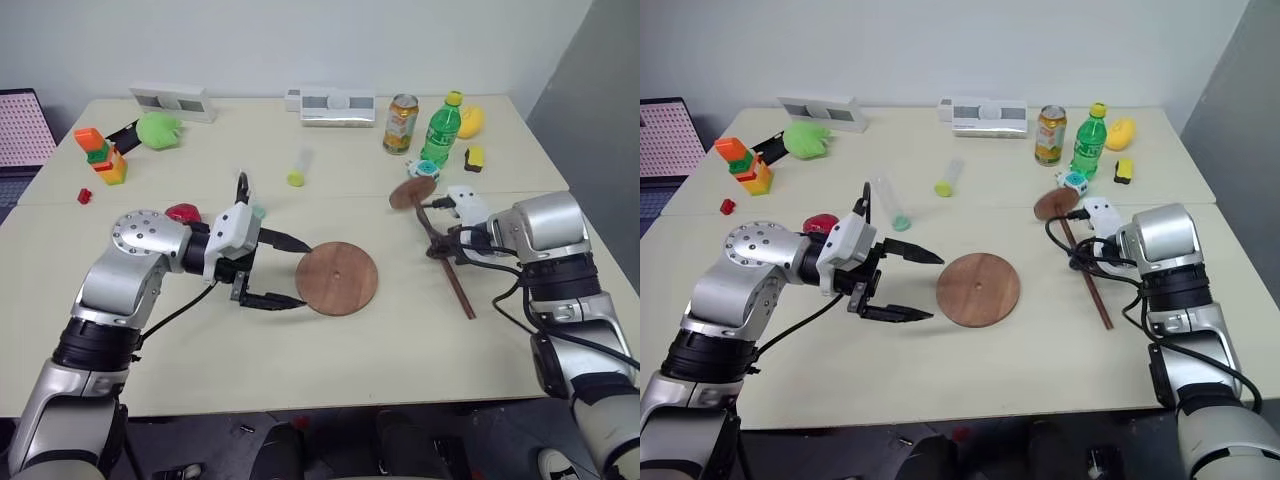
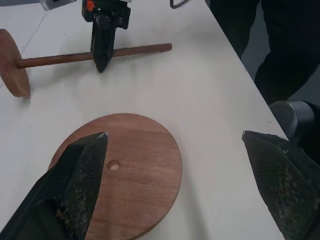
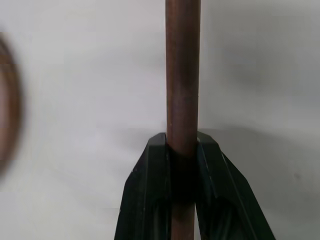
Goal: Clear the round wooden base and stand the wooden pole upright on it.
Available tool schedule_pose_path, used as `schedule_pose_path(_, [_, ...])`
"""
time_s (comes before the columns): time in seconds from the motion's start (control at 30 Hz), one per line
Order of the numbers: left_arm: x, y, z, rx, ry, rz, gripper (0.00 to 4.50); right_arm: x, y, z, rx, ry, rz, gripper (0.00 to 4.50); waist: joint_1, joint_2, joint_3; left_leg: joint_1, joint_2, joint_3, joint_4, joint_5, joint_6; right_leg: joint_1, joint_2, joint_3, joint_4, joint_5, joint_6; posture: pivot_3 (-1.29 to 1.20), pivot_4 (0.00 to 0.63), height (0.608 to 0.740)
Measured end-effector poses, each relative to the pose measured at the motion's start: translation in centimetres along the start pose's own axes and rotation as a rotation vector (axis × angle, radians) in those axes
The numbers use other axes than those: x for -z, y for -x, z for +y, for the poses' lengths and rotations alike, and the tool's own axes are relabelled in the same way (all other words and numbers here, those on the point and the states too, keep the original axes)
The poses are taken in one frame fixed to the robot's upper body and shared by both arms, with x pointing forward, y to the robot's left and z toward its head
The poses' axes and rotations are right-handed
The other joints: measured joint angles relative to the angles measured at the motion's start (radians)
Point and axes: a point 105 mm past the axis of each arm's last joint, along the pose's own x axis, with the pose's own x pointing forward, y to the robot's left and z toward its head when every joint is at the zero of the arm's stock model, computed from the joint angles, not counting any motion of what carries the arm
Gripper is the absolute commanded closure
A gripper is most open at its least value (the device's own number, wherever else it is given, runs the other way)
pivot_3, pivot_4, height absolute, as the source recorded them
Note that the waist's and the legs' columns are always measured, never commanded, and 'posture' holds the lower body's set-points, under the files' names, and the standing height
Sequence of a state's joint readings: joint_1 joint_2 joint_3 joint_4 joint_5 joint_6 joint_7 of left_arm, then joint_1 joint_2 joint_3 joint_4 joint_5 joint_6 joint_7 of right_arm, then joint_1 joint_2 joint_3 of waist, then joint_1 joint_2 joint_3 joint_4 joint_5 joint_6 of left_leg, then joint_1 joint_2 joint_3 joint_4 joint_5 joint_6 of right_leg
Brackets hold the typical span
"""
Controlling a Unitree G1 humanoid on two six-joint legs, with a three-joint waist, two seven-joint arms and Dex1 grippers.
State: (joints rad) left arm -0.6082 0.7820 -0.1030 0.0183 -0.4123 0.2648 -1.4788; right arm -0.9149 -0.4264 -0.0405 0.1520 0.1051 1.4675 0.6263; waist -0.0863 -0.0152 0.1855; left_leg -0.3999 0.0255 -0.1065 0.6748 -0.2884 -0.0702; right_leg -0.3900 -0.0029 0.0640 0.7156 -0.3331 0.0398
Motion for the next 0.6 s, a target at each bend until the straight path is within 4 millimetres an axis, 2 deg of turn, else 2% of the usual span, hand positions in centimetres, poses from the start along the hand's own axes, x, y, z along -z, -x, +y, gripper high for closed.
schedule_pose_path(0.07, [0.1,0.2,0.4,-0.007,0.002,0.001,0.00,-3.5,2.1,2.7,-0.101,0.035,-0.250,4.26,-0.004,0.001,0.001,0.001,0.000,0.001,-0.001,0.000,0.000,-0.001,0.000,0.001,0.000,0.000,0.000,0.00,0.150,0.740])
schedule_pose_path(0.13, [0.3,0.2,0.4,-0.004,0.017,0.001,0.00,-5.0,3.5,4.4,-0.157,0.104,-0.375,4.26,-0.003,0.001,0.000,0.000,0.001,0.000,-0.002,0.000,0.000,-0.001,0.001,0.000,0.000,0.000,0.000,0.00,0.150,0.740])
schedule_pose_path(0.2, [0.6,0.5,0.1,0.011,0.048,0.007,0.00,-5.5,4.3,5.9,-0.226,0.148,-0.451,4.26,-0.002,0.001,0.000,0.000,0.000,0.000,-0.002,0.000,0.000,0.000,0.001,0.000,-0.001,0.000,0.000,0.00,0.150,0.740])
schedule_pose_path(0.27, [0.7,1.4,-0.6,0.046,0.109,0.032,0.00,-6.3,5.0,9.0,-0.371,0.183,-0.563,4.26,-0.004,0.002,0.001,0.001,0.000,0.000,-0.003,0.000,0.000,-0.001,0.001,0.000,0.000,0.000,0.000,0.00,0.150,0.740])
schedule_pose_path(0.3, [0.6,1.5,-0.6,0.047,0.116,0.036,0.00,-6.7,5.4,9.8,-0.400,0.198,-0.612,4.26,-0.004,0.002,0.001,0.001,0.000,0.000,-0.004,0.000,0.000,0.000,0.001,0.000,0.000,0.000,0.000,0.00,0.150,0.740])
schedule_pose_path(0.4, [1.1,1.5,-0.6,0.032,0.132,0.047,0.00,-6.0,6.1,12.1,-0.474,0.298,-0.696,4.26,0.000,0.001,0.001,0.001,0.001,-0.001,-0.004,0.000,0.000,0.000,0.000,-0.001,-0.001,0.000,0.000,0.00,0.150,0.740])
schedule_pose_path(0.47, [1.5,1.5,-0.6,0.019,0.141,0.059,0.00,-4.9,5.4,13.7,-0.491,0.371,-0.709,4.26,0.000,0.002,0.001,0.001,0.000,-0.001,-0.004,0.000,0.000,0.000,0.000,-0.001,-0.001,0.000,0.000,0.00,0.150,0.740])
schedule_pose_path(0.5, [1.5,1.5,-0.5,0.010,0.140,0.061,0.00,-4.8,5.0,14.4,-0.484,0.388,-0.745,4.26,-0.001,0.001,0.001,0.001,0.000,-0.001,-0.004,0.000,0.000,0.000,0.000,0.000,-0.001,0.000,0.000,0.00,0.150,0.740])
schedule_pose_path(0.6, [1.8,1.4,-0.8,0.001,0.148,0.062,0.00,-5.4,5.6,15.3,-0.447,0.374,-0.935,4.26,-0.001,0.001,0.001,0.002,0.001,-0.001,-0.004,0.001,-0.001,0.000,0.000,0.000,0.000,0.000,0.000,0.00,0.150,0.740])
